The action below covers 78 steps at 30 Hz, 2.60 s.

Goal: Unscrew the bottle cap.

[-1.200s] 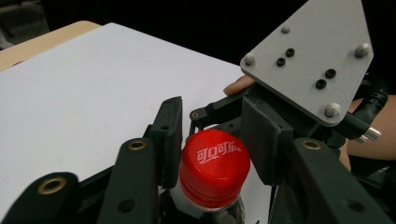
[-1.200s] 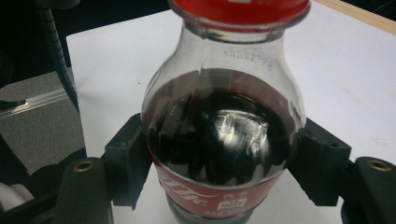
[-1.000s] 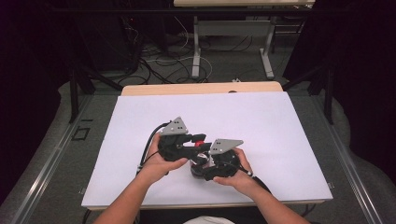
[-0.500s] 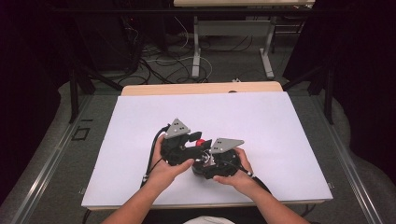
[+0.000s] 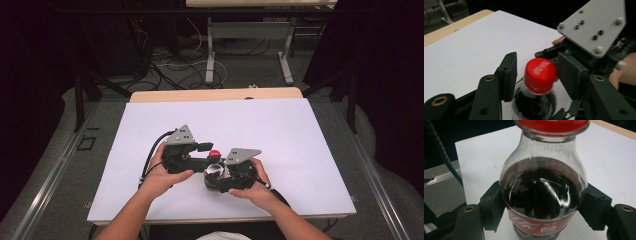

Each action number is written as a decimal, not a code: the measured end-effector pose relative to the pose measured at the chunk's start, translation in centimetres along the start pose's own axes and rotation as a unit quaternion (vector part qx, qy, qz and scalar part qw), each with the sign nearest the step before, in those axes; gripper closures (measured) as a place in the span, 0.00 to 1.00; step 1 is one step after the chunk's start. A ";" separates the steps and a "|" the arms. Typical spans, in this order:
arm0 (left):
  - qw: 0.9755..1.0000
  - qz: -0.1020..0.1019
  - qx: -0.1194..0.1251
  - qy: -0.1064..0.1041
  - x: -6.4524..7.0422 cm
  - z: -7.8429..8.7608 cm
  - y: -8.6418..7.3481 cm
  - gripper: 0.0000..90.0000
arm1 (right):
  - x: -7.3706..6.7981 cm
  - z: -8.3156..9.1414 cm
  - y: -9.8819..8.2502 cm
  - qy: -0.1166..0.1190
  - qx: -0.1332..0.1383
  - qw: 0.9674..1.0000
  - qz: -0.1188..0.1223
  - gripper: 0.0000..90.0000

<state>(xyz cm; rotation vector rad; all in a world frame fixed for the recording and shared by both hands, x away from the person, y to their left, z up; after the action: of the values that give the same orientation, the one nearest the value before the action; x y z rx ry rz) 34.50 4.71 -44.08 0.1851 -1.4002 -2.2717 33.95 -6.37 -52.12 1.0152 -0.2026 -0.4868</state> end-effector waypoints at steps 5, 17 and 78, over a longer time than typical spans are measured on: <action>1.000 -0.005 0.000 -0.007 0.1 -0.4 -0.1 0.59 | -0.2 -0.1 0.0 0.001 0.002 1.000 0.000 0.33; 0.999 0.007 0.010 0.031 0.6 -1.2 0.2 0.68 | -0.1 -0.2 0.0 -0.006 0.004 1.000 -0.001 0.33; 0.999 0.017 0.003 0.034 0.5 -1.8 0.3 0.68 | -0.1 -0.3 -0.1 -0.003 0.004 1.000 -0.005 0.33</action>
<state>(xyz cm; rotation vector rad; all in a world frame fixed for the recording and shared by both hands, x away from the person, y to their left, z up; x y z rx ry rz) 34.77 2.89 -44.64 0.2363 -1.3668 -2.2133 33.94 -6.15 -52.29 1.0232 -0.2044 -0.4984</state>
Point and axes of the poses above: each handheld gripper's, and its own axes: z roughly backward along the jaws, y roughly out of its top, x roughly to its right, the point moved 6 cm from there along -z, roughly forward along the jaws, and after that the axes turned 1 degree about y, right-handed, at the moved point
